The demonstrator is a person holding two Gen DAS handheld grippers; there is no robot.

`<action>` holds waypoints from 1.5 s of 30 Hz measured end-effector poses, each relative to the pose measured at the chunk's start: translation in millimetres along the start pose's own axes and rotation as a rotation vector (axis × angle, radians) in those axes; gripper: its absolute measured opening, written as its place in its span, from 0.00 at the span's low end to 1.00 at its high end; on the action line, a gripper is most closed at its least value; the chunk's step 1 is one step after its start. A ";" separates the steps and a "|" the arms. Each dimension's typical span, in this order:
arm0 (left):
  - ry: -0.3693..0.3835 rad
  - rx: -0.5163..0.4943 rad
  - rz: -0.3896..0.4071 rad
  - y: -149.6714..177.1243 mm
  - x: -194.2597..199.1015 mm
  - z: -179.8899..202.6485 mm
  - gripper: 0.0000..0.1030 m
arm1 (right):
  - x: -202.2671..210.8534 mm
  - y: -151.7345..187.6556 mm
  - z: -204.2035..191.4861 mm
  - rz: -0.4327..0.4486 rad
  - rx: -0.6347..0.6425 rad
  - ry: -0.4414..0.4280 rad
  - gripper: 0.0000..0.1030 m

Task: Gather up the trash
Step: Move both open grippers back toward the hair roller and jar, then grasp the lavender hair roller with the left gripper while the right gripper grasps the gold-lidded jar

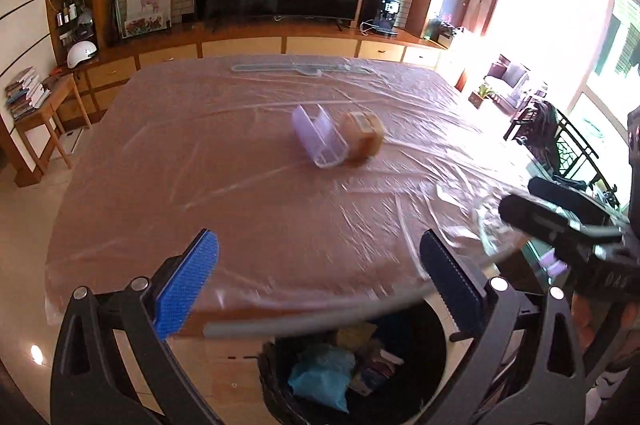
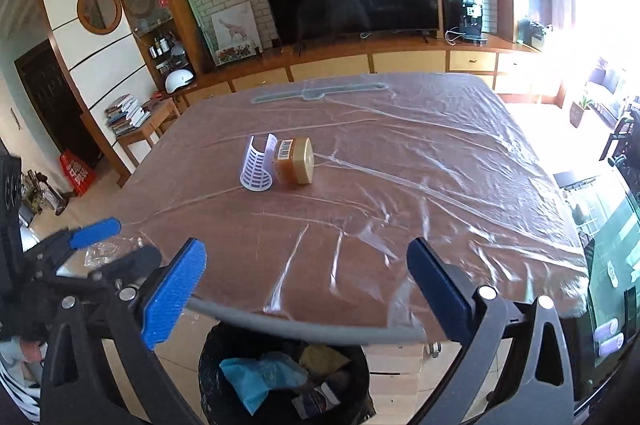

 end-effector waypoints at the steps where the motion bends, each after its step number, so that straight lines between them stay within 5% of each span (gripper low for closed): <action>1: 0.004 0.000 -0.001 -6.4 -4.6 -3.9 0.98 | -4.4 -0.1 -1.6 -0.002 0.003 0.004 0.95; 18: 0.088 0.050 -0.084 -83.5 -81.1 -30.3 0.98 | -101.9 -44.6 -4.0 -0.121 -0.053 -0.010 0.57; 28: 0.112 0.103 -0.142 -97.3 -119.0 -22.7 0.98 | -134.9 -49.9 -15.1 -0.183 0.037 -0.043 0.54; 45: -0.077 0.005 -0.148 -98.6 -140.0 -54.3 0.97 | -156.0 -57.4 -26.9 -0.212 0.070 -0.074 0.58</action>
Point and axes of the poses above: each gripper's, at about its wrist camera, not at the fingertips, and x roughly against the way its jaws point, z to its right, y to its underside, the point moved 10 cm from there along -x, roughly the way its jaws point, and after that the axes turned 7 degrees about -z, right-handed, at the moved point
